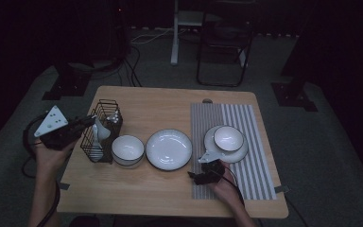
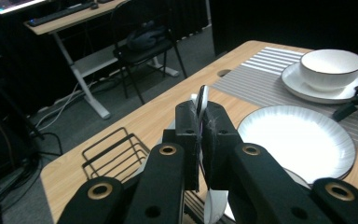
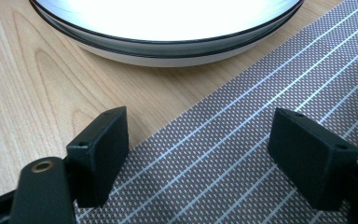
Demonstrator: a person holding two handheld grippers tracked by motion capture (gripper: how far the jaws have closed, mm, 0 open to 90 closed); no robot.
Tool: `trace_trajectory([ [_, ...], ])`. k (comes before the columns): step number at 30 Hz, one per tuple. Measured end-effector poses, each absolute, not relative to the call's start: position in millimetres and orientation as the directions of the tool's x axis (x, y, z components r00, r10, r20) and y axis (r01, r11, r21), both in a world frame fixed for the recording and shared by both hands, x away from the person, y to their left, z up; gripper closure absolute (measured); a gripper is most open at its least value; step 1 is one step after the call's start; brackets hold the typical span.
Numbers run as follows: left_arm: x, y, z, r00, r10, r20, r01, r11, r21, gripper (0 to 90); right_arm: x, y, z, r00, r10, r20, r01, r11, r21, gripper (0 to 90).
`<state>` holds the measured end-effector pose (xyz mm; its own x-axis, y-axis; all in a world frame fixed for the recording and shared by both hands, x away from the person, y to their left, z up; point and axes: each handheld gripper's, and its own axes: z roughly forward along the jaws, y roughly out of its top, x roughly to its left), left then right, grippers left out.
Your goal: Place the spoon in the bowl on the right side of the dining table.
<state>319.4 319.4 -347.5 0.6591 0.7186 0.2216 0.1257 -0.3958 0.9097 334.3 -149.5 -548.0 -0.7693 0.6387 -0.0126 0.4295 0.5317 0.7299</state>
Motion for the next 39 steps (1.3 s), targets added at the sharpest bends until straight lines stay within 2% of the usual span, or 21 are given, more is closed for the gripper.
trace_trajectory([
  [39, 336, 271, -350, 0.754, 0.623, 0.206, 0.085, -0.404, 0.911, 86.8, 334, -150, -548, -0.770, 0.638, -0.013, 0.429, 0.533, 0.729, 20.4],
])
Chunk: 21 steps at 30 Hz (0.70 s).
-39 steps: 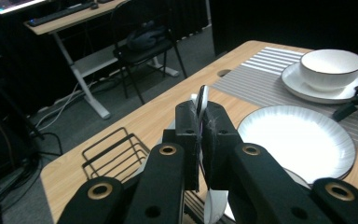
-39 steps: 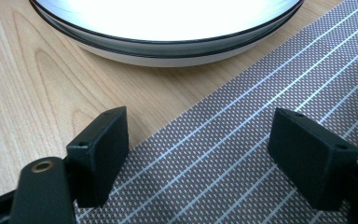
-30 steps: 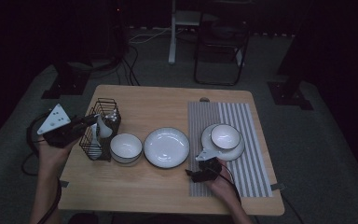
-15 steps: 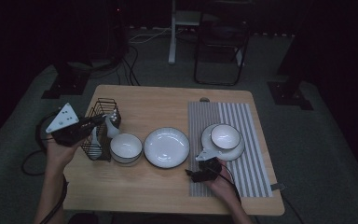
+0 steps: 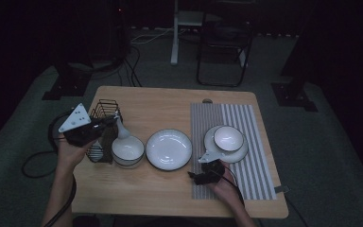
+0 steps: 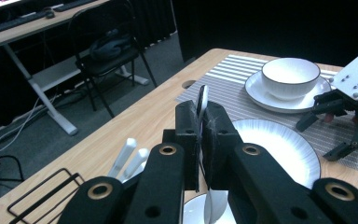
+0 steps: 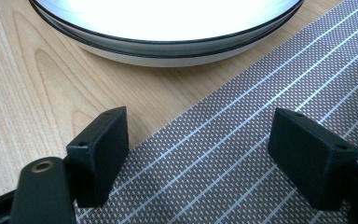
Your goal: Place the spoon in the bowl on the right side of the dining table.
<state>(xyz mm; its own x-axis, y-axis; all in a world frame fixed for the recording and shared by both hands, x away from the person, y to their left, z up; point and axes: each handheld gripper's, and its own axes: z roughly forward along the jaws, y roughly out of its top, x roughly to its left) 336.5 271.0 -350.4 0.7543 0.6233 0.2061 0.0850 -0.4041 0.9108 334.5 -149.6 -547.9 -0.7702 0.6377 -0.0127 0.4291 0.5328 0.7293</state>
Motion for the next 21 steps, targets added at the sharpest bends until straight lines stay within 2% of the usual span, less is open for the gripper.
trace_trajectory([
  [21, 345, 250, -353, 0.778, 0.595, 0.201, 0.072, -0.403, 0.913, 86.8, 334, -150, -548, -0.770, 0.638, -0.013, 0.429, 0.533, 0.729, 20.4],
])
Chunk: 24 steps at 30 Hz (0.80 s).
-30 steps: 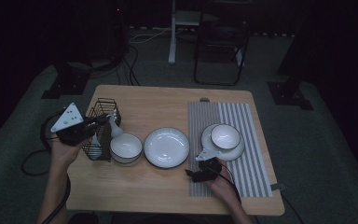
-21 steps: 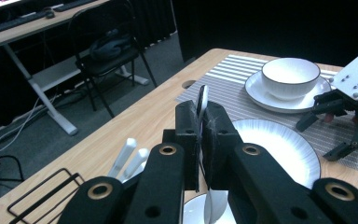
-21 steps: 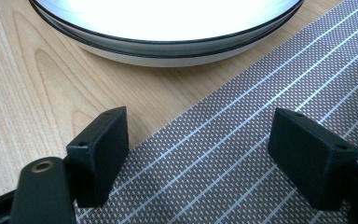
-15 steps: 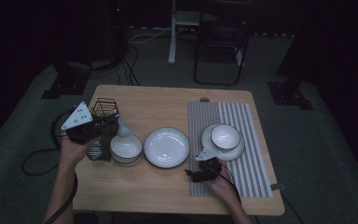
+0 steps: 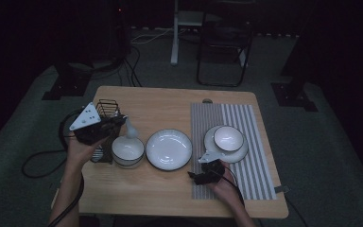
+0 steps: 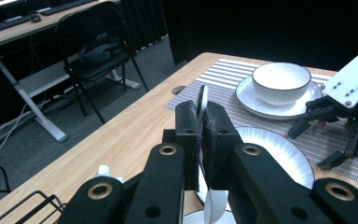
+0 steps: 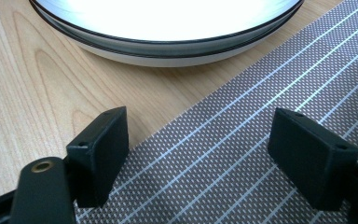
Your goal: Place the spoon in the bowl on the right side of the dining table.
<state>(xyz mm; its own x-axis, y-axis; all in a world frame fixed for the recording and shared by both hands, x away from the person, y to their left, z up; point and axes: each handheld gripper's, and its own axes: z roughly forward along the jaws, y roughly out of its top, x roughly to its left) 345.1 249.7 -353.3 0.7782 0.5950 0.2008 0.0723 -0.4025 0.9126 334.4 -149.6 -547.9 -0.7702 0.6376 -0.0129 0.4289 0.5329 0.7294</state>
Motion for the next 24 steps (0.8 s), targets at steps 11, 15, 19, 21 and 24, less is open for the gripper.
trace_trajectory([
  [11, 351, 233, -356, 0.795, 0.569, 0.208, 0.066, -0.423, 0.904, 86.8, 334, -150, -548, -0.770, 0.638, -0.013, 0.429, 0.533, 0.729, 20.4],
  [15, 353, 228, -356, 0.802, 0.560, 0.207, 0.061, -0.421, 0.905, 86.8, 334, -150, -548, -0.770, 0.637, -0.014, 0.429, 0.534, 0.729, 20.4],
  [19, 354, 225, -357, 0.806, 0.555, 0.205, 0.060, -0.422, 0.905, 86.8, 334, -150, -548, -0.771, 0.637, -0.013, 0.429, 0.533, 0.729, 20.4],
  [21, 355, 224, -357, 0.807, 0.554, 0.202, 0.062, -0.419, 0.906, 86.8, 334, -150, -548, -0.770, 0.638, -0.013, 0.429, 0.533, 0.729, 20.4],
  [24, 357, 221, -357, 0.811, 0.550, 0.201, 0.062, -0.421, 0.905, 86.8, 334, -150, -548, -0.770, 0.637, -0.013, 0.429, 0.533, 0.729, 20.4],
])
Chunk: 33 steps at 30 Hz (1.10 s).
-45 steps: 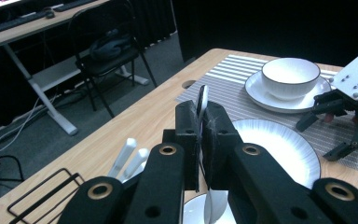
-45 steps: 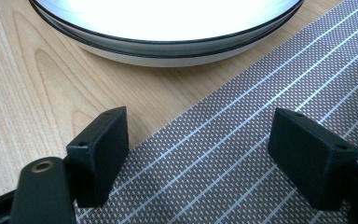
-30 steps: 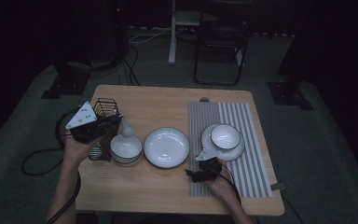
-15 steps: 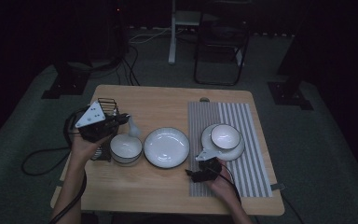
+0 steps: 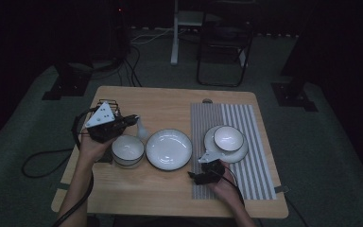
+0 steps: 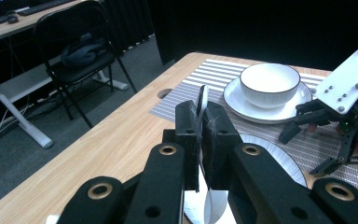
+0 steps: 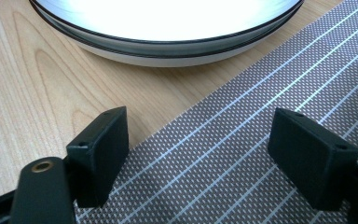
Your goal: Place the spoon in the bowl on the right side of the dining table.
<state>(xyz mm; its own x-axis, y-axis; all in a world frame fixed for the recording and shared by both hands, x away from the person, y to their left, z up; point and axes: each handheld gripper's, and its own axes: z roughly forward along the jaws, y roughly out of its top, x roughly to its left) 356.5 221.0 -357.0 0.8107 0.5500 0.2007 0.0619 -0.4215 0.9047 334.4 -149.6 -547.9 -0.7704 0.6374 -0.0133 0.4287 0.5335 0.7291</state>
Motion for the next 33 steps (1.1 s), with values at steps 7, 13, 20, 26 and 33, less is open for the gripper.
trace_trajectory([
  [7, 360, 214, -357, 0.819, 0.540, 0.196, 0.057, -0.416, 0.908, 86.7, 334, -150, -548, -0.770, 0.638, -0.013, 0.429, 0.533, 0.730, 20.2],
  [13, 363, 208, -356, 0.826, 0.529, 0.195, 0.050, -0.413, 0.909, 86.8, 332, -148, -545, -0.783, 0.621, -0.020, 0.415, 0.546, 0.728, 16.9],
  [20, 367, 200, -355, 0.832, 0.519, 0.195, 0.047, -0.416, 0.908, 86.8, 327, -154, -533, -0.813, 0.583, 0.002, 0.386, 0.537, 0.750, 12.8],
  [26, 370, 194, -354, 0.838, 0.509, 0.195, 0.040, -0.415, 0.909, 86.7, 320, -163, -537, -0.827, 0.562, -0.018, 0.372, 0.570, 0.733, 12.5],
  [33, 376, 182, -353, 0.850, 0.490, 0.194, 0.031, -0.413, 0.910, 86.8, 316, -171, -542, -0.836, 0.548, -0.022, 0.365, 0.585, 0.724, 12.5],
])
